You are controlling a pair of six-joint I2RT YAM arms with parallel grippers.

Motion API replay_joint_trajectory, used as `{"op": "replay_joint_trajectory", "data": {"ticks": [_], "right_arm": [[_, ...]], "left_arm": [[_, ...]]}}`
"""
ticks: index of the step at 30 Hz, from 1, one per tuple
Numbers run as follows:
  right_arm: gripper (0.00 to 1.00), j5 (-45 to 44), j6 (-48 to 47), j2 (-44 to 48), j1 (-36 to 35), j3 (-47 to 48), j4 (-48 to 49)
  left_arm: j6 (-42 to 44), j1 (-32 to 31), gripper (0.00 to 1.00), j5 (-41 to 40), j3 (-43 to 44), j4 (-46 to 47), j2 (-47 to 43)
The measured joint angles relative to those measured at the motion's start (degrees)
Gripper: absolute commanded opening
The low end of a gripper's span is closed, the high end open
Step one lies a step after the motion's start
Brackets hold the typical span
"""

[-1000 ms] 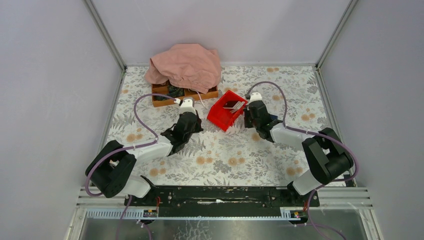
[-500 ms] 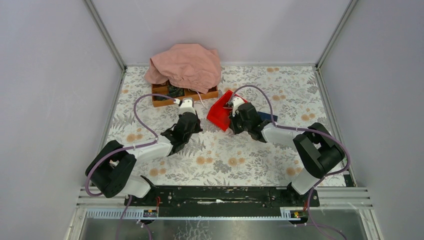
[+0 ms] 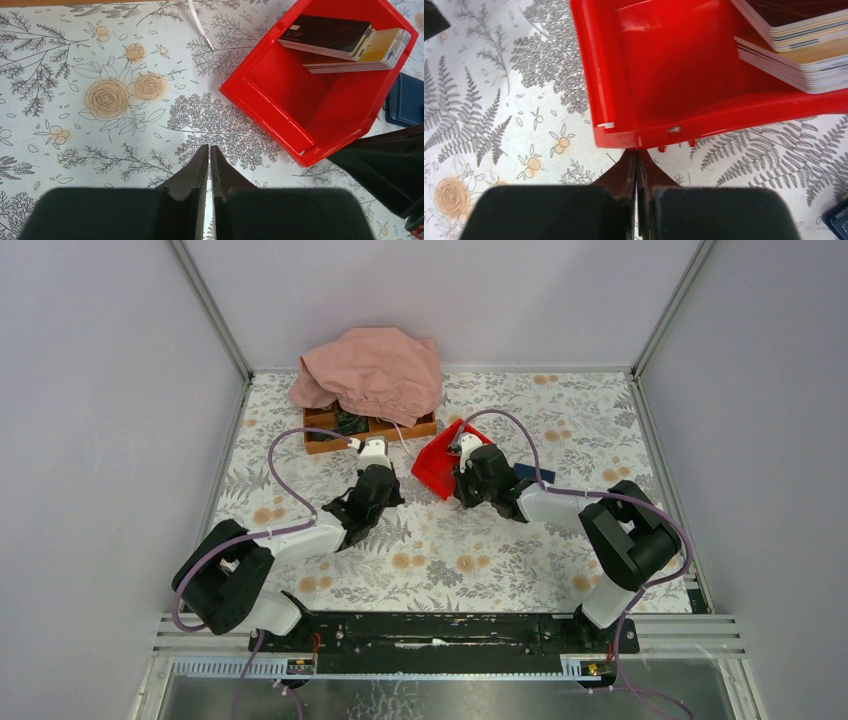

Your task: Take the credit cards out of the card holder

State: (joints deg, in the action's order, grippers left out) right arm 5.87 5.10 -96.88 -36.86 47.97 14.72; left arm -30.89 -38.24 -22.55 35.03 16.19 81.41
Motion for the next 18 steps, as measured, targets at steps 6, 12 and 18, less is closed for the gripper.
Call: {"op": "replay_joint_trajectory", "data": {"ticks": [6,12,18], "right_arm": [[0.00,-6.0,3.0,-2.2,0.0,3.8,-2.0],[0.00,-9.3,3.7,-6.1,0.1,10.3,-4.6],[0.00,-12.3,3.8,-7.8,1.4,16.1,-8.3]], "left_arm": [[0.0,0.0,0.12,0.0,0.0,-0.4,1.0],[0.1,0.0,0.13,-0.1,0.0,-0.4,0.8],[0.4,0.0,0.13,-0.8,0.0,-0.5,-0.6]]}}
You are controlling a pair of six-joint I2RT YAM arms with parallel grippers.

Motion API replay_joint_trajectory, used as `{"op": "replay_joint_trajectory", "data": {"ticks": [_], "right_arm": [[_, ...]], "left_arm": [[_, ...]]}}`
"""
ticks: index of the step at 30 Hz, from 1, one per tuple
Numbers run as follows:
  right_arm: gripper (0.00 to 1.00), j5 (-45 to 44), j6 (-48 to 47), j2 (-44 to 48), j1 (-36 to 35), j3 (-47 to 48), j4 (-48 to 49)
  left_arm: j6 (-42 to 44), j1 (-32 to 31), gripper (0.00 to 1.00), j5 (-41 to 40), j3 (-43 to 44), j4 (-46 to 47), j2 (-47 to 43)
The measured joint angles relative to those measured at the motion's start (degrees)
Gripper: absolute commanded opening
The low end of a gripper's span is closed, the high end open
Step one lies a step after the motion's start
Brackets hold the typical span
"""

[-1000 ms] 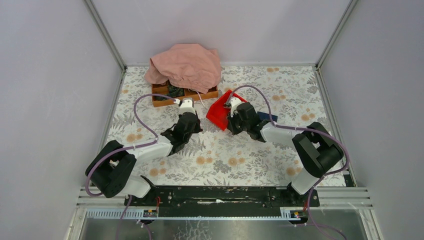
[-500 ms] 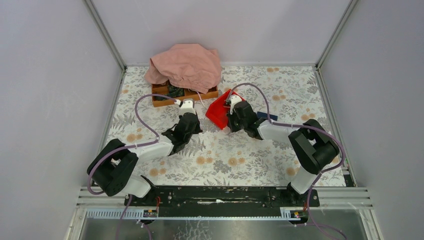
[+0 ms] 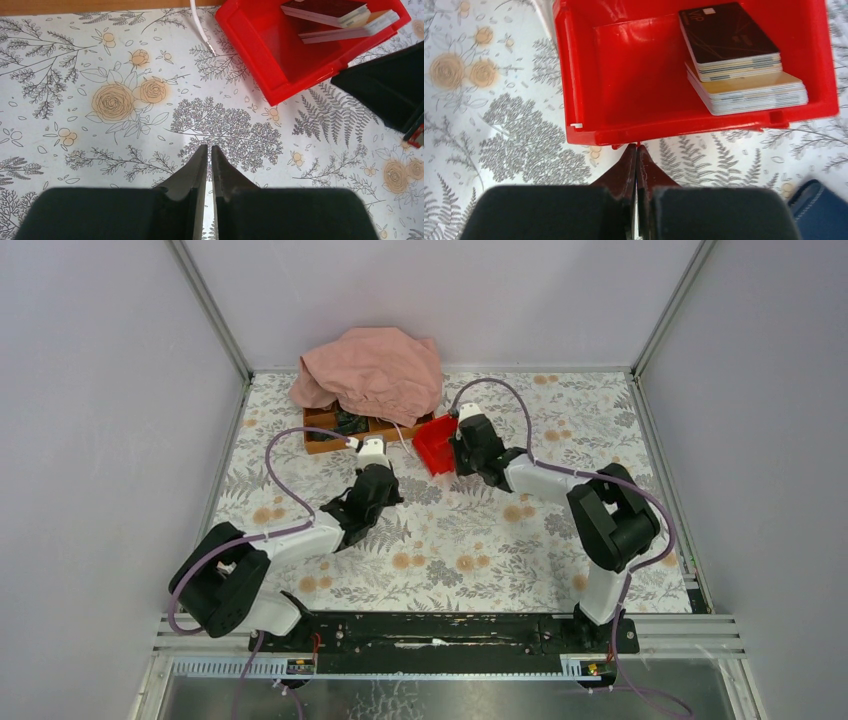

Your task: Take the credit cards out of the card holder

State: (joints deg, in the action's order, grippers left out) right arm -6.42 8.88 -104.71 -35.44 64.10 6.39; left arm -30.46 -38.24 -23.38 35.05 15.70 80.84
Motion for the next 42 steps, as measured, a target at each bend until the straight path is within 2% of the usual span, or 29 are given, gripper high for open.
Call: {"op": "replay_joint_trajectory", "data": {"ticks": [5,9,11,13,14,16,18,20,24,30,31,36,37,42], "right_arm": [[0.00,-0.7,-0.2,0.1,2.7,1.6,-1.3],[0.00,-0.7,-0.3,3.2,3.2,-1.6,-0.6],[0.05,-1.1,-0.3,6.9,3.2,-5.1,0.0],[0.08,-2.6,-0.1,10.4,3.4,-7.6,0.2],[0.08,-3.3,0.1,11.6,3.6,-8.5,0.6],[0.15,-4.5,1.2,13.5,4.9,-9.8,0.9],[0.22,-5.1,3.3,13.8,7.6,-9.9,0.3],[0.23,-5.9,5.4,13.7,11.5,-9.8,-1.2],[0.17,-8.9,8.6,11.7,19.2,-7.5,-6.2],[0.17,-13.6,10.3,9.8,23.1,-5.9,-11.0],[0.20,-14.2,10.4,9.5,23.3,-5.9,-11.7],[0.49,-14.9,10.6,6.2,23.5,-5.8,-13.5],[0.52,-14.8,10.8,5.3,23.5,-5.7,-13.4],[0.52,-12.8,10.4,1.8,23.6,-3.7,-13.4]], "left_arm": [[0.2,0.0,0.19,-0.1,0.0,0.0,-0.9],[0.4,0.0,0.40,-0.1,0.0,-0.1,-0.9],[0.3,0.0,0.55,0.0,0.0,-0.1,-0.9],[0.3,0.0,0.60,0.1,0.0,-0.1,-0.9],[0.1,0.0,0.66,0.3,0.0,-0.1,-0.9],[0.0,0.0,0.69,0.9,0.0,-0.1,-0.9],[-0.1,0.0,0.77,1.6,0.0,-0.1,-0.9],[-0.1,0.0,0.84,2.2,0.0,-0.1,-0.9],[-0.1,0.0,0.86,2.8,0.0,-0.1,-0.9],[-0.1,0.0,0.85,2.8,0.0,-0.1,-1.3],[-0.1,0.0,0.85,2.7,0.0,-0.1,-1.4],[-0.1,0.0,0.85,3.0,0.0,-0.1,-1.5],[-0.1,0.0,0.86,3.1,0.0,-0.1,-1.5],[-0.1,0.0,0.86,3.9,0.0,-0.1,-1.4]]}}
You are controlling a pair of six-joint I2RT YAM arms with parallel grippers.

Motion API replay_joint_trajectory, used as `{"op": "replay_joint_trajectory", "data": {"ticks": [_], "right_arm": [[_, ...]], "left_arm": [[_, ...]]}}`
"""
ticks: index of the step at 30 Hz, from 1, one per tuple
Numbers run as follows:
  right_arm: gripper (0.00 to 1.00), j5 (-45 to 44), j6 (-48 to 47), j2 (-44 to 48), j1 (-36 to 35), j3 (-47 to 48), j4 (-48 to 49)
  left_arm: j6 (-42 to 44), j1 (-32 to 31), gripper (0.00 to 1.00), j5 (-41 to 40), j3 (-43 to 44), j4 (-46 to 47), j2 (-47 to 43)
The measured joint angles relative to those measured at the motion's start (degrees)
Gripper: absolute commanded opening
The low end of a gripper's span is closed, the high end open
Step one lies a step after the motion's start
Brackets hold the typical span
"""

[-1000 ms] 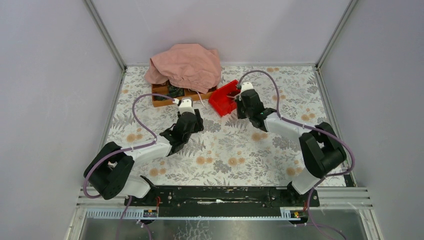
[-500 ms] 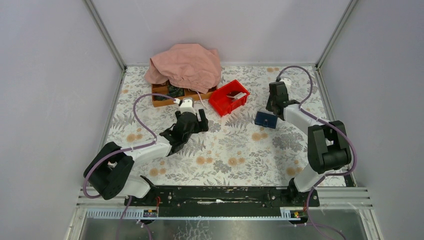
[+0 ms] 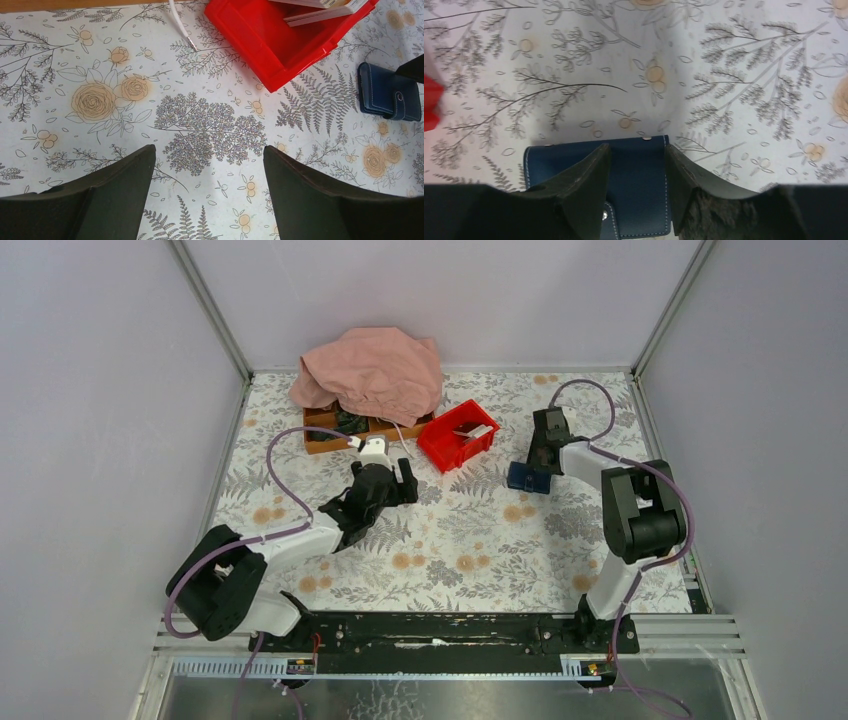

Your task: Take the credit cards out of the card holder

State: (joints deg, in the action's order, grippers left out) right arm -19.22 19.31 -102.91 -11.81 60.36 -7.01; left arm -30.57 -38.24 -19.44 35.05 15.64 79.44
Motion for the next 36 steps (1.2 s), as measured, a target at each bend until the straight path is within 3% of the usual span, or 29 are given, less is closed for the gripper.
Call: {"op": "replay_joint_trajectory", "data": {"ticks": [10,20,28,30,32,36], "right_arm": [[0.53,8.0,-1.1,-0.5,-1.8,-0.8,3.4],[0.57,9.9,-3.1,1.9,-16.5,-4.6,6.9],[0.60,14.3,-8.8,9.1,-24.3,-8.4,2.3],[0.52,14.1,-9.4,12.7,-24.7,-9.3,1.1],[0.30,13.9,-9.9,16.8,-24.7,-9.9,0.3],[0.01,14.3,-9.8,22.3,-24.6,-10.5,0.0]], "left_arm": [[0.0,0.0,0.86,0.2,0.0,0.0,0.3],[0.0,0.0,0.86,0.4,0.0,0.0,0.7],[0.0,0.0,0.86,0.4,0.0,0.0,1.6],[0.0,0.0,0.86,0.4,0.0,0.1,2.0],[0.0,0.0,0.86,0.4,0.0,0.1,2.4],[0.0,0.0,0.86,0.4,0.0,0.1,2.6]]}}
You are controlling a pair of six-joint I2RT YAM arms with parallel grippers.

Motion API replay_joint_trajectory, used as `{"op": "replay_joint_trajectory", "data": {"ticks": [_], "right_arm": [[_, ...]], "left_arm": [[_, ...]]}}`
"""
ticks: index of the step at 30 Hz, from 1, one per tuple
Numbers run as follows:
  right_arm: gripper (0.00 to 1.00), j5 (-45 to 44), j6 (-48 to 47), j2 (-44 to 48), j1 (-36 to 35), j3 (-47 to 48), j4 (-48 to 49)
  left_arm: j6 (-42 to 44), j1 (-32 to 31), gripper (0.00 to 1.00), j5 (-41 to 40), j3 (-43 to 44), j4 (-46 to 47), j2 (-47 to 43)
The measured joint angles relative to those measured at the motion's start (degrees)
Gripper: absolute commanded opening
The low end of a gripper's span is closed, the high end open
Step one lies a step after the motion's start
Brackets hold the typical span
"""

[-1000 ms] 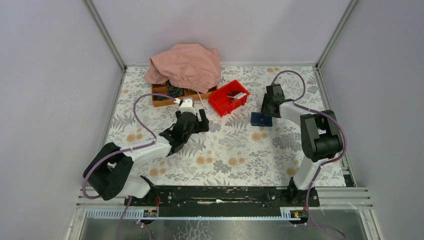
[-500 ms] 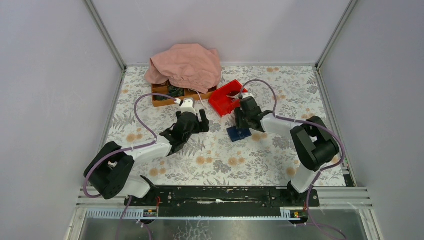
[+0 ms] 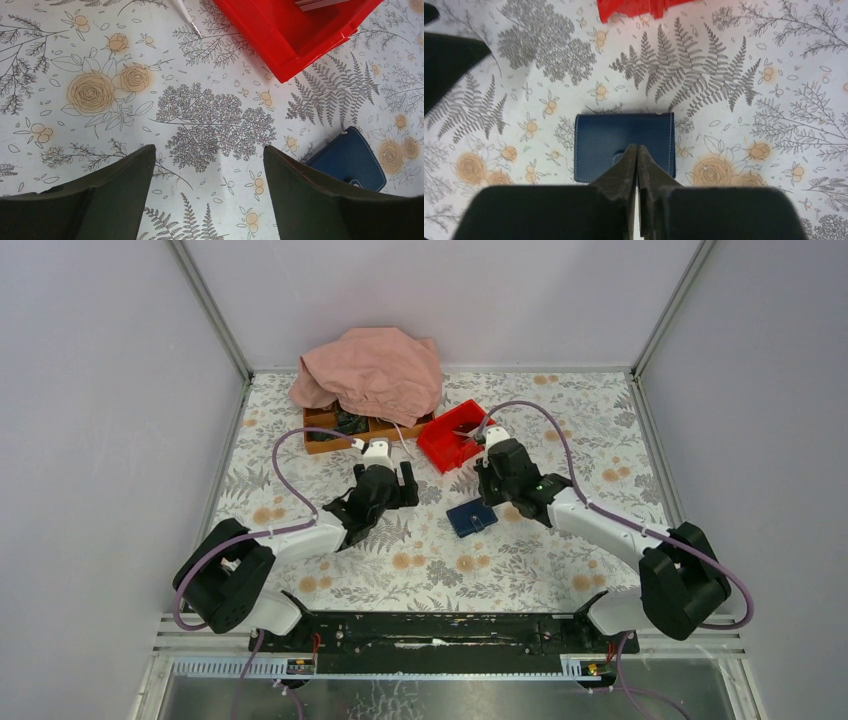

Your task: Take the credit cards out of the card holder

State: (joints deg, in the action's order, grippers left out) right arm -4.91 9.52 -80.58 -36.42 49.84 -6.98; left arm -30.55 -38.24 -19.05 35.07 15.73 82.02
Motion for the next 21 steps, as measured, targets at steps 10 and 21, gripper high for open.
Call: {"op": "replay_joint_trajectory", "data": {"ticks": [10,21], "right_arm": [[0.00,-0.2,4.9,0.9,0.0,-10.0,-1.7],[0.00,-1.6,8.9,-5.0,0.0,-9.9,-0.2]], "left_arm": [[-0.3,0.0,0.86,0.1,0.2,0.0,0.0],[-0.8,0.0,0.86,1.0,0.8,-0.1,-0.1]]}}
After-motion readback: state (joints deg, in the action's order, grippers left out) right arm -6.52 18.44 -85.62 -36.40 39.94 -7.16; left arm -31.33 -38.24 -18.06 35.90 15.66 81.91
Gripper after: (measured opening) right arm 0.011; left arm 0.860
